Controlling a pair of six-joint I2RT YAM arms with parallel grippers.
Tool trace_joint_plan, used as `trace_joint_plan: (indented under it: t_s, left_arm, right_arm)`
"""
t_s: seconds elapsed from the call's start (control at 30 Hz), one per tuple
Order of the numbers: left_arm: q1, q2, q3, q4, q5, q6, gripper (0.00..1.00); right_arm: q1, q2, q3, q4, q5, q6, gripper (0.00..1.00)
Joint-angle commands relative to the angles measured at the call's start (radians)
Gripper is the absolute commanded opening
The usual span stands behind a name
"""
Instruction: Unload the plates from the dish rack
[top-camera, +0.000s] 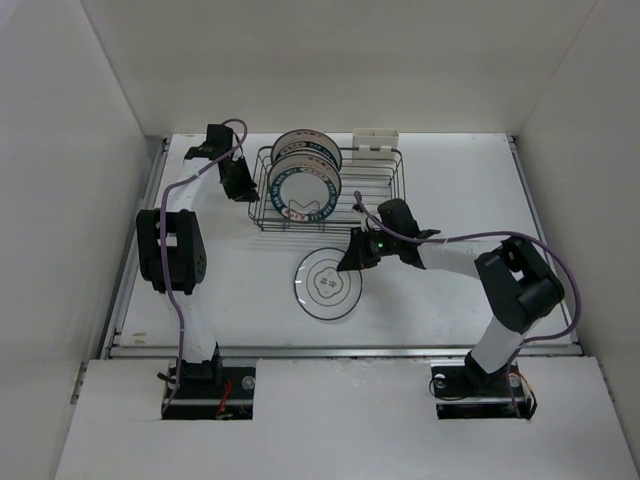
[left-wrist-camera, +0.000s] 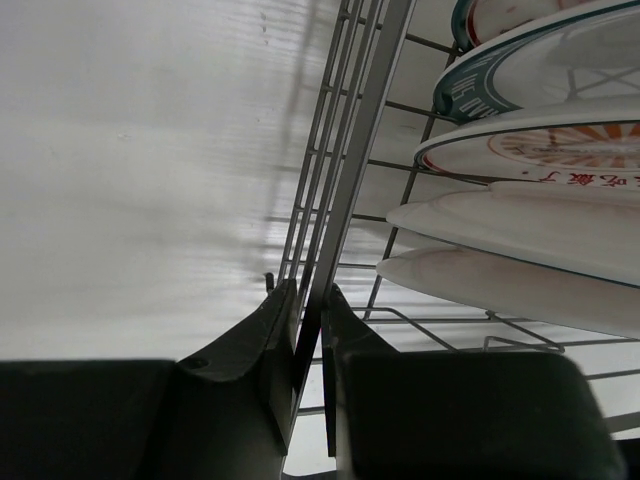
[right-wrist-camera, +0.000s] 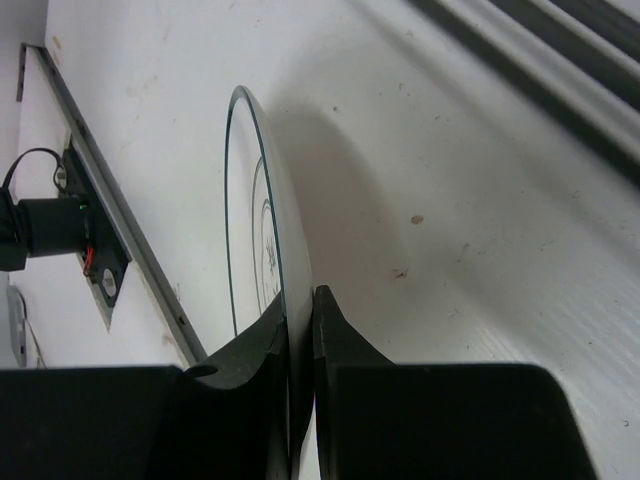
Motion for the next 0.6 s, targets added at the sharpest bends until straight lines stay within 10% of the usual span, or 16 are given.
trace_joint_plan:
  t_s: [0.0,0.2,0.4,0.57]
  left_arm:
    - [0.010,-0.042,-0.018,0.004,-0.023,-0.198,0.00]
    - [0.001,-0.022,0.001,-0.015,-0.023,-0.198,0.00]
    - [0.001,-0.012,0.054,-0.045,-0.037,-0.156,0.07]
    - [0.001,-0.032,0.054,-0.055,-0.069,-0.135,0.30]
  right_arm:
    - [-0.011,-0.015,0.012,0.098,-0.021,0.026,0.00]
    - [-0.068,-0.038,-0.055,0.109,0.002,0.049,0.03]
    - [-0.068,-0.069,-0.080,0.048,0.082,0.000,0.57]
    - [-0.068,-0.115,-0.068,-0.060,0.172,-0.060,0.66]
